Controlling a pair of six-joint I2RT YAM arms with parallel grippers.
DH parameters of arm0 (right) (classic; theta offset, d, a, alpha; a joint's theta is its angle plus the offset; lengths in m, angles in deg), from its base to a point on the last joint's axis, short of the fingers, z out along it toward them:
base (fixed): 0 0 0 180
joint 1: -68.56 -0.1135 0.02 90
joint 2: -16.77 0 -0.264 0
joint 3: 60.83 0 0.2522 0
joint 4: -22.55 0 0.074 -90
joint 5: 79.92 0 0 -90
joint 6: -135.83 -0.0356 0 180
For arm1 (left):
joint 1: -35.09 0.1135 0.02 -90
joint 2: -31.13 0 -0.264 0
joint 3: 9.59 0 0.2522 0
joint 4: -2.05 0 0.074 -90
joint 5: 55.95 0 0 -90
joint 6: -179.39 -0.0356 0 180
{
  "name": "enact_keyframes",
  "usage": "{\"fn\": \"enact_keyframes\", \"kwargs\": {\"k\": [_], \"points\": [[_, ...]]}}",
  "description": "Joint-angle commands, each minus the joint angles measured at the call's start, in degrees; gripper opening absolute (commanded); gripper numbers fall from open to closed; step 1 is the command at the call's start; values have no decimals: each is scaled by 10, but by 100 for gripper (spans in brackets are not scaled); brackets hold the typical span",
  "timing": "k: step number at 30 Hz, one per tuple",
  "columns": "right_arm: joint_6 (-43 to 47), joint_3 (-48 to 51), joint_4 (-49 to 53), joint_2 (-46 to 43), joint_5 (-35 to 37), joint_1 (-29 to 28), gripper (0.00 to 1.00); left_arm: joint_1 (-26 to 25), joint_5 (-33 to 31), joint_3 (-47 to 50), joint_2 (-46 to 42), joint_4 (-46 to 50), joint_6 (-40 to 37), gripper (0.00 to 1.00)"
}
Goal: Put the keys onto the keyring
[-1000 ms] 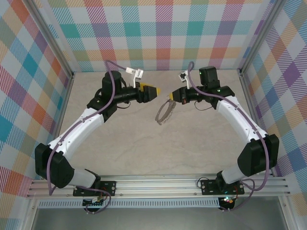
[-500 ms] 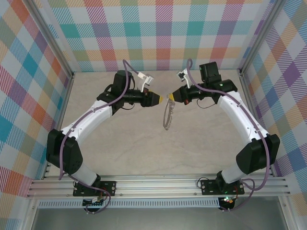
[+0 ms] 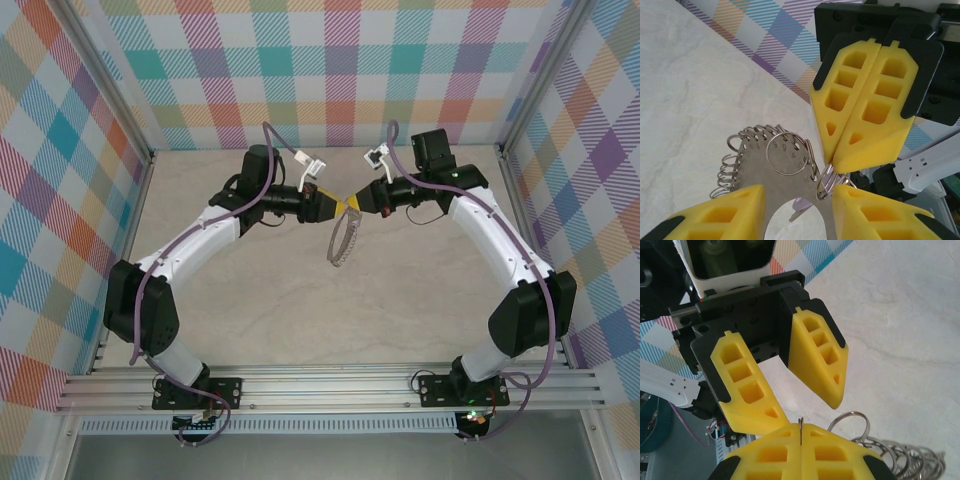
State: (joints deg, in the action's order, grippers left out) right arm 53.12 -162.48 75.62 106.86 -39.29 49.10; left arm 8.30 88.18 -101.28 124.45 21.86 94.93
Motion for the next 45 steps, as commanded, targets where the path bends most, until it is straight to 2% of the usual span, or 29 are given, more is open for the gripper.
{"fn": "enact_keyframes", "kwargs": {"k": [1,6,12,18,24,33,35,38,39,42,45], "points": [[-8,-2,-32,-2,-41,2,0,6,31,-19,3,-44,14,38],[-11,3,-38,-2,-45,3,0,7,41,-17,5,-76,37,37],[-11,7,-48,-4,-47,3,0,7,59,-21,11,-102,57,23],[-38,10,-61,-4,-43,5,0,6,78,-15,12,-107,60,19],[-51,16,-79,-4,-48,6,0,4,93,-12,10,-111,59,0],[-86,29,-118,-11,-70,7,0,-6,73,-22,15,-107,63,0],[-100,34,-133,-16,-69,7,6,-7,53,-17,12,-122,75,0],[-126,49,-162,-34,-63,13,28,-7,16,3,0,-163,100,0],[-137,57,-174,-42,-63,18,31,-6,6,11,-7,-181,108,0],[-173,89,-220,-71,-64,39,39,-6,-10,20,-16,-211,129,0],[-222,139,-287,-105,-65,58,40,-6,-9,24,-21,-238,148,0]]}}
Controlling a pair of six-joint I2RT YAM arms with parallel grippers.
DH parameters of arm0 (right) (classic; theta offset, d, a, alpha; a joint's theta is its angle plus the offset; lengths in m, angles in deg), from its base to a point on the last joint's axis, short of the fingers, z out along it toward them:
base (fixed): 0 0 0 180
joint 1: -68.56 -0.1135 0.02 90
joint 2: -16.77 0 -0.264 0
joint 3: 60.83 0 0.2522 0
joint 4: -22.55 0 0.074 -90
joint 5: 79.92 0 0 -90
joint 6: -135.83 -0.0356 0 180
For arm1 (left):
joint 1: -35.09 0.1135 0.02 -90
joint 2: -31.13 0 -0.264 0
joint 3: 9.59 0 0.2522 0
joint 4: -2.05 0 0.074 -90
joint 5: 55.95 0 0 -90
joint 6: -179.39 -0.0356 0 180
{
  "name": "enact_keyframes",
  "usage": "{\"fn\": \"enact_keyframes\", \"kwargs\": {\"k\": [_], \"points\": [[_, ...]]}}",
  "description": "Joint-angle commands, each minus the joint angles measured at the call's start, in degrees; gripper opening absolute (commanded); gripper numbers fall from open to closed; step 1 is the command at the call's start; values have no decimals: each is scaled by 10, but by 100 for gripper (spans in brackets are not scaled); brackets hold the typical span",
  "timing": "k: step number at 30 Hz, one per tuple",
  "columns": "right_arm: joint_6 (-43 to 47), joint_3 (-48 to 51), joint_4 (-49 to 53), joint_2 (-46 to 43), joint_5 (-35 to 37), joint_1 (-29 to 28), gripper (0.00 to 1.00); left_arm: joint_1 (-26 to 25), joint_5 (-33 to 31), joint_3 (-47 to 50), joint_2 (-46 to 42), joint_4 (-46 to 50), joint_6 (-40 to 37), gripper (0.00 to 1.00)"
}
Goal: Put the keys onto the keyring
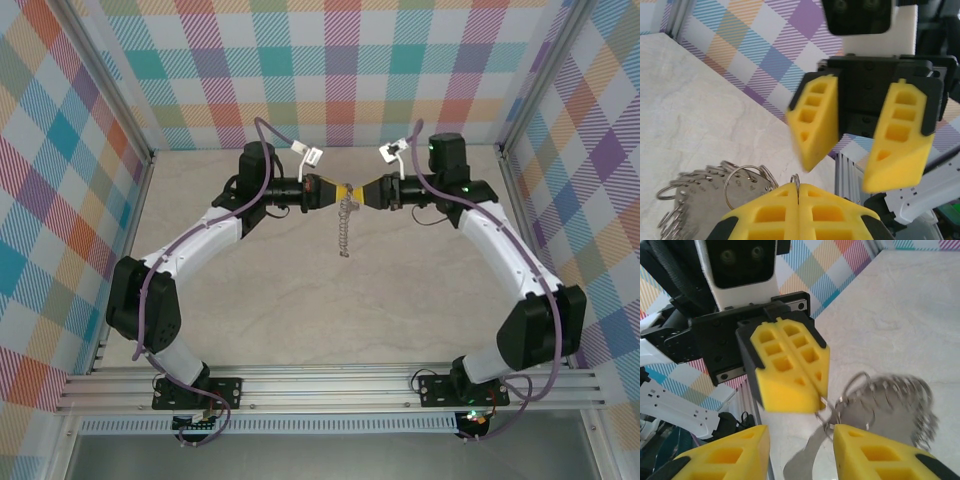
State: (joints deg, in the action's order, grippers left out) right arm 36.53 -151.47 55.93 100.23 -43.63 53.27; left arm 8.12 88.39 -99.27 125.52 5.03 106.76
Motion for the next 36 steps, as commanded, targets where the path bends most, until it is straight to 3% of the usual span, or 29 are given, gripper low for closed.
{"fn": "enact_keyframes", "kwargs": {"k": [1,11,27,30,36], "points": [[-71,44,-112,-49,-21,20,40,-5,-12,4,-33,-73,32,0],[-161,133,-251,-59,-25,25,43,-5,3,3,-33,-127,76,0],[-281,150,-430,4,-68,23,41,-12,16,-10,-20,-149,100,0],[-301,157,-461,10,-74,20,36,-13,13,-11,-19,-149,100,0],[-323,174,-499,14,-85,18,14,-14,8,-11,-17,-153,102,0]]}}
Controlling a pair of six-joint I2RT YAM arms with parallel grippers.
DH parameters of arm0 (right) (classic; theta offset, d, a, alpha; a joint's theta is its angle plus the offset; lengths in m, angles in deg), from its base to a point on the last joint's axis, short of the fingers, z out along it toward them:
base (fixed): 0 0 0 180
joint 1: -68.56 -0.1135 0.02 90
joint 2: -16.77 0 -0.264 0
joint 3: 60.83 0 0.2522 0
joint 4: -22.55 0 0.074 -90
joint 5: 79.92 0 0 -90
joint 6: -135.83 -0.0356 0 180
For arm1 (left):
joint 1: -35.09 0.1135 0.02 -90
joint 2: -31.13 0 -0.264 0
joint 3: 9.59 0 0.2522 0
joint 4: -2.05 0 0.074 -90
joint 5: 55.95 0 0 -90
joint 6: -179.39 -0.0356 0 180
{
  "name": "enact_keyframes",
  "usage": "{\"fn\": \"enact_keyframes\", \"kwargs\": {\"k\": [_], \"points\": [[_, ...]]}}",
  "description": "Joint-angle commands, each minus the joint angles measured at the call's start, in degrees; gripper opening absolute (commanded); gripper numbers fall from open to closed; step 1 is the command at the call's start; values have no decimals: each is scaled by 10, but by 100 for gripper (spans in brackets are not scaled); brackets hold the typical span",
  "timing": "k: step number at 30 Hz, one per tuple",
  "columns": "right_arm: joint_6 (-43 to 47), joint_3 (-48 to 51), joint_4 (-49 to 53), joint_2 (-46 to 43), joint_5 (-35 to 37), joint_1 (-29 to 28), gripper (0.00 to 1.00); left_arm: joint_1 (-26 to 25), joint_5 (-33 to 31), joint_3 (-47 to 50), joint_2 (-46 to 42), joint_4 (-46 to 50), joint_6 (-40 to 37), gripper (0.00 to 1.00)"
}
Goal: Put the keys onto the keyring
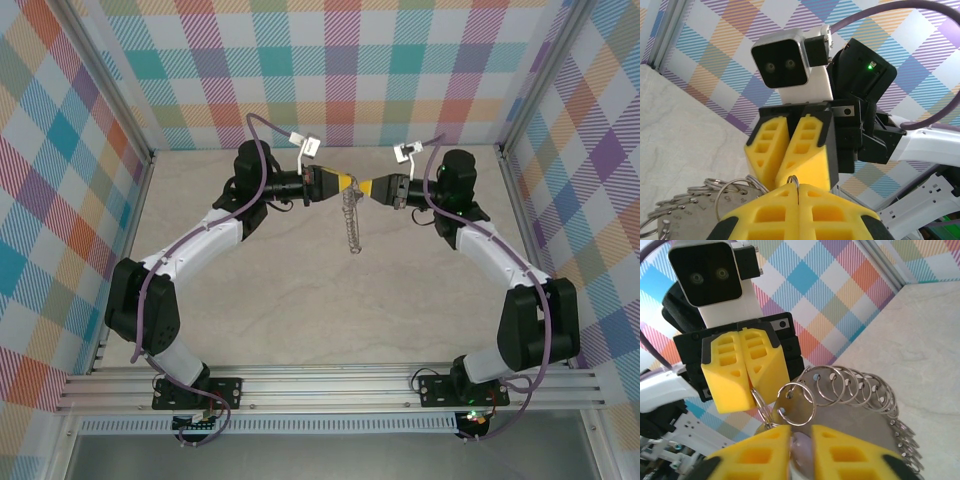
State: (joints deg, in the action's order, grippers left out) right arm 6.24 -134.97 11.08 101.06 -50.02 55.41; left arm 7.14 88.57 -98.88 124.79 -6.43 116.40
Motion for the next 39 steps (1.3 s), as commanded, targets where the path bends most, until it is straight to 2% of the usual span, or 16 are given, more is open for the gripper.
{"fn": "enact_keyframes", "kwargs": {"k": [1,4,13,15,18,25,29,39], "points": [[-25,13,-59,5,-22,-5,10,-3,5,-15,-9,-41,7,0],[-36,21,-76,5,-25,-5,0,-3,4,-16,-8,-44,9,0],[-40,25,-73,-2,-20,-16,0,-4,1,-12,-9,-55,16,0],[-6,25,-26,-17,1,-14,16,-4,1,-12,-12,-54,15,0],[14,37,-5,-39,23,-3,30,-4,4,-11,-15,-52,15,0],[19,78,-5,-82,68,15,43,-3,10,-10,-23,-55,18,0],[24,96,-5,-97,88,12,46,-3,9,-10,-24,-57,22,0],[107,88,91,-132,179,-27,57,-4,9,-11,-24,-65,29,0]]}}
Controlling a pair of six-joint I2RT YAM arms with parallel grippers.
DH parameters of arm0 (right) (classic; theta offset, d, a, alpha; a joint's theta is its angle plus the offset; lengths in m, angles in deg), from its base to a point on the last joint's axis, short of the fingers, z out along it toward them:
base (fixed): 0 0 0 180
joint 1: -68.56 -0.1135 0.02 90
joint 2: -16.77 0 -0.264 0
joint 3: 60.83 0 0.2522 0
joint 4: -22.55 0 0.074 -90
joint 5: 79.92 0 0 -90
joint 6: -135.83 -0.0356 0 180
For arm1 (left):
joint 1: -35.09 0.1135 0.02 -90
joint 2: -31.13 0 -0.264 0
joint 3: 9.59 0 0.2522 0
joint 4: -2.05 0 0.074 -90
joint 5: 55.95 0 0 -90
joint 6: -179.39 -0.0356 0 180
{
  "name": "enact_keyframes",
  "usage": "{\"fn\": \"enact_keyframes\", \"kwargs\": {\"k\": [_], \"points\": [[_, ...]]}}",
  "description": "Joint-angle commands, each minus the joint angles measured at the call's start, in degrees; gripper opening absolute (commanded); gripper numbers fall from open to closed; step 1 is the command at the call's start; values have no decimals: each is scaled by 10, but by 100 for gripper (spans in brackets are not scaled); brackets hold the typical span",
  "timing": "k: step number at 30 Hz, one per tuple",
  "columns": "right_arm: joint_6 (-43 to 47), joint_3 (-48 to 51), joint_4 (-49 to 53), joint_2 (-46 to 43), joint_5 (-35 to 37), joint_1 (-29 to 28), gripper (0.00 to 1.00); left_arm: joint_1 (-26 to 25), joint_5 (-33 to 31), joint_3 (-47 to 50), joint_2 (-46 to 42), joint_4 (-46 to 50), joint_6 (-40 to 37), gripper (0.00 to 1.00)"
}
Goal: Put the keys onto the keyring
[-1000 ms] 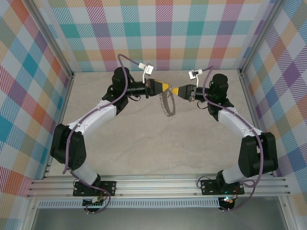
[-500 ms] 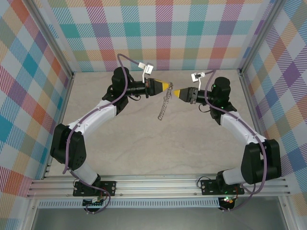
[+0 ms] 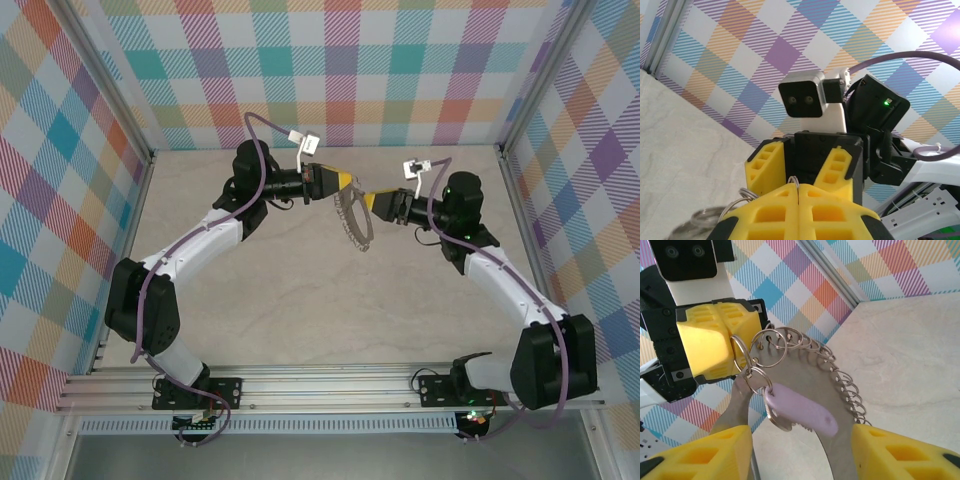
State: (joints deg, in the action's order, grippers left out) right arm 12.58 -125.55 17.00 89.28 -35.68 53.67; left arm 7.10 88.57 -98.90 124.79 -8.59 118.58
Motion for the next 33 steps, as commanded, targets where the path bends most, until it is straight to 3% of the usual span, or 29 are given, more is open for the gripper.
{"fn": "enact_keyframes", "kwargs": {"k": [1,16,18,26,33], "points": [[47,-8,36,-15,39,-13,57,-4,8,-11,-24,-44,7,0],[66,-59,42,37,52,-55,55,-7,7,-8,-23,-45,10,0],[69,-63,45,41,49,-58,48,-7,2,-6,-23,-47,11,0],[70,-60,51,47,42,-72,2,-6,-32,15,-23,-85,51,0],[70,-72,52,65,52,-105,0,-13,-80,46,-21,-138,123,0]]}}
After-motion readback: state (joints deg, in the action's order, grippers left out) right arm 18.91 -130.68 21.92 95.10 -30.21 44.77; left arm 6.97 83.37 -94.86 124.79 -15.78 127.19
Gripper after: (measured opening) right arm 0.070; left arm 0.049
